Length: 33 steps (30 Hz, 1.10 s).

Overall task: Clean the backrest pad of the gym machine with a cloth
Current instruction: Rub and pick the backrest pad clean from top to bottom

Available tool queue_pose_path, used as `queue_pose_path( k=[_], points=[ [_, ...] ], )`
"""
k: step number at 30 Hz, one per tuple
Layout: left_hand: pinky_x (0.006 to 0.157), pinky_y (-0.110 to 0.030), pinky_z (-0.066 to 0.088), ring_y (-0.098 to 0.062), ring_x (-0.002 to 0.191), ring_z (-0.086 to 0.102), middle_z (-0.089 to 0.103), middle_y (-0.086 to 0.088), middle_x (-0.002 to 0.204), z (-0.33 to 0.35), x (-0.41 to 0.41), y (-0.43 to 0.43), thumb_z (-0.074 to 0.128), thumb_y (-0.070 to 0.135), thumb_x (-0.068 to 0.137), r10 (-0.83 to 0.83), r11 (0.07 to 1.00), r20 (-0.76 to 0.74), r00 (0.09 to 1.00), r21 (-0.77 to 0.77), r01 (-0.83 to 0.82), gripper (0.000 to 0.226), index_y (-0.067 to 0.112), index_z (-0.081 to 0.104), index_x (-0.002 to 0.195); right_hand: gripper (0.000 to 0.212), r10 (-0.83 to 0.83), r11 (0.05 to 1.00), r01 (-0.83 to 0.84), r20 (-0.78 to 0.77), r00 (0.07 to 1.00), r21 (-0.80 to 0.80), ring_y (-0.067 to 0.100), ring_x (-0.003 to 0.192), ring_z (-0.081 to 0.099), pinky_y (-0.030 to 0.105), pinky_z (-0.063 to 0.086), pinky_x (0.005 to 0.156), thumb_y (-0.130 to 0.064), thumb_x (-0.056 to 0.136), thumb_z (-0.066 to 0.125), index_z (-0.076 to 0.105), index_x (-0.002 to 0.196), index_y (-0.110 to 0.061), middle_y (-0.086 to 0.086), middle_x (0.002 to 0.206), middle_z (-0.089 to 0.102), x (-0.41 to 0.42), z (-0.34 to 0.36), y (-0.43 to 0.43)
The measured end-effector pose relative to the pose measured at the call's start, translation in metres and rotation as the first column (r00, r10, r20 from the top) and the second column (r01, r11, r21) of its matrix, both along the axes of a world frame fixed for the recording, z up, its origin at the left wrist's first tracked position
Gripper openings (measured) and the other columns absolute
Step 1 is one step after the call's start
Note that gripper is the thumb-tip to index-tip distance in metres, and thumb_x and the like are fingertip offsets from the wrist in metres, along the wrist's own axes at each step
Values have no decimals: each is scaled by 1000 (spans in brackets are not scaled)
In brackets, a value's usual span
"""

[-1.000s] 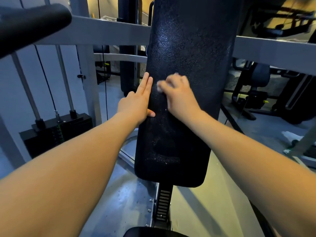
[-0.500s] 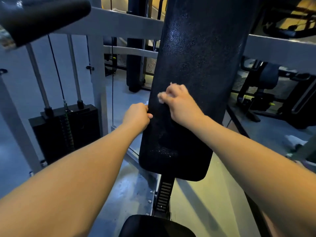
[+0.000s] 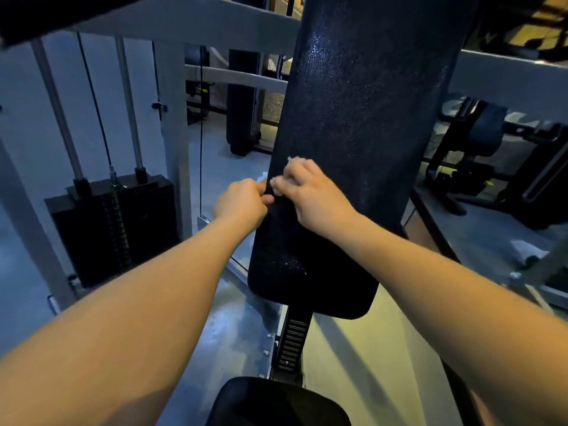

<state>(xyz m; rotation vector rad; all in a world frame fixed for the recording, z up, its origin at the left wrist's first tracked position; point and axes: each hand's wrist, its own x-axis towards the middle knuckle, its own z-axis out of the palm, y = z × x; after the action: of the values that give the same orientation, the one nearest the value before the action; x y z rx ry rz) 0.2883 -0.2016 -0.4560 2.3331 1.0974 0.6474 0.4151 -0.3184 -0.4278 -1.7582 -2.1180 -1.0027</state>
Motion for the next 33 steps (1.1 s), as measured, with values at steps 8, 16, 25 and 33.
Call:
queue_pose_path(
  k=[8, 16, 25, 33],
  points=[
    [86, -46, 56, -31, 100, 64, 69, -4, 112, 3, -1, -5, 57, 36, 100, 14, 999, 14, 1000, -37, -14, 23, 33, 70, 119, 25, -171, 943, 195, -110, 979, 270, 35, 98, 50, 41, 51, 78, 2, 90, 60, 69, 108, -12, 15, 105, 55, 17, 61, 8],
    [75, -39, 52, -29, 93, 61, 67, -5, 100, 2, 0, -7, 57, 37, 101, 40, 999, -11, 999, 3, -40, 18, 25, 71, 105, 18, -2, 991, 8, 41, 999, -137, 32, 104, 47, 47, 53, 80, -8, 97, 57, 66, 112, -13, 13, 108, 51, 3, -6, -33],
    [71, -39, 49, -30, 89, 60, 66, -5, 99, 2, 2, -15, 52, 34, 103, 69, 997, -7, 998, 16, -69, 20, 21, 68, 103, 24, -124, 978, 143, -130, 984, 149, 31, 102, 48, 41, 49, 98, -7, 101, 58, 66, 123, -6, 15, 108, 54, 19, -24, -41],
    [76, -38, 46, -30, 99, 58, 65, -11, 119, 11, 6, -26, 52, 24, 104, 93, 995, -22, 995, -31, -94, 27, 17, 60, 129, 28, -213, 939, 261, -217, 953, 223, 31, 97, 48, 51, 55, 83, -4, 96, 52, 66, 119, -10, 14, 106, 52, 26, 16, -42]
  ],
)
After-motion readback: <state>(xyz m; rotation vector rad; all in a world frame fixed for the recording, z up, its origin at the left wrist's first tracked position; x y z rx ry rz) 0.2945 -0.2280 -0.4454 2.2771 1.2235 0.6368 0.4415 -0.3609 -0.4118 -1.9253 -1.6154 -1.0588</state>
